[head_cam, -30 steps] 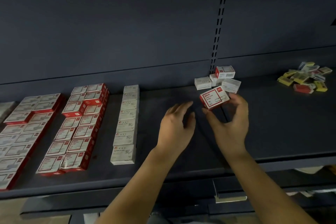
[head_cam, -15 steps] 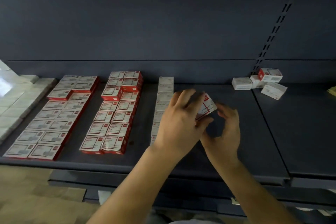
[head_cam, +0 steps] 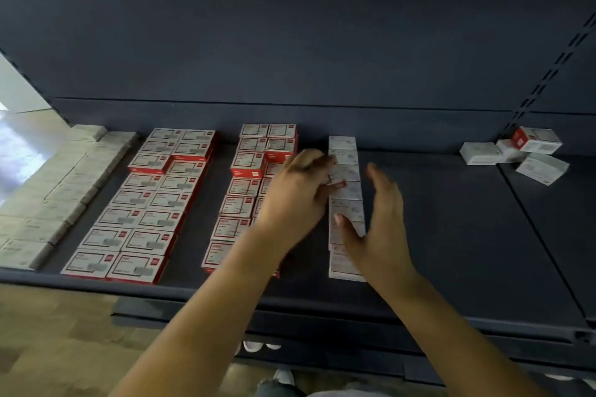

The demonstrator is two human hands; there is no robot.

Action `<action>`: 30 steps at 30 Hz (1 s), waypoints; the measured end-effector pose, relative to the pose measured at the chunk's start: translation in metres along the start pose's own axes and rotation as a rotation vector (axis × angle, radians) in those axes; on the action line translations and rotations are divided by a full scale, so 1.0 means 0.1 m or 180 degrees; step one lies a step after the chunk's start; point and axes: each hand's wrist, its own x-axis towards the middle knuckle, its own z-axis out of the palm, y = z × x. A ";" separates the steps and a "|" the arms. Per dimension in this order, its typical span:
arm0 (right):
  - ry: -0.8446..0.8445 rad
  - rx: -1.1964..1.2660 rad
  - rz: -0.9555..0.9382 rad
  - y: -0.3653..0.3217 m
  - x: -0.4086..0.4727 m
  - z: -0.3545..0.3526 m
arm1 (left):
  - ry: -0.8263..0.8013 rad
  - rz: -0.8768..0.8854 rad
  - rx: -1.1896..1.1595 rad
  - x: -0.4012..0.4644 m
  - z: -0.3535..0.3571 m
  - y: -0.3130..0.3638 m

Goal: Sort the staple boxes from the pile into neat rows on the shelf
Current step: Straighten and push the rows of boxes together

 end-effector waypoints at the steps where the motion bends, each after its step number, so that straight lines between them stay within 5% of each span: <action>1: -0.0039 0.0003 0.0029 -0.03 0.01 0.03 | -0.0136 -0.0038 0.0025 0.03 -0.01 -0.13; 4: -0.0092 0.0005 0.0008 -0.12 0.02 0.12 | -0.0617 -0.0258 0.0042 0.08 -0.03 -0.50; 11: -0.0160 -0.0020 0.0034 -0.24 0.07 0.29 | -0.0837 0.0025 0.0014 0.11 0.03 -1.01; 30: -0.0291 -0.0180 0.0235 -0.12 0.00 0.45 | -0.0403 -0.0379 -0.0080 -0.05 0.29 -1.25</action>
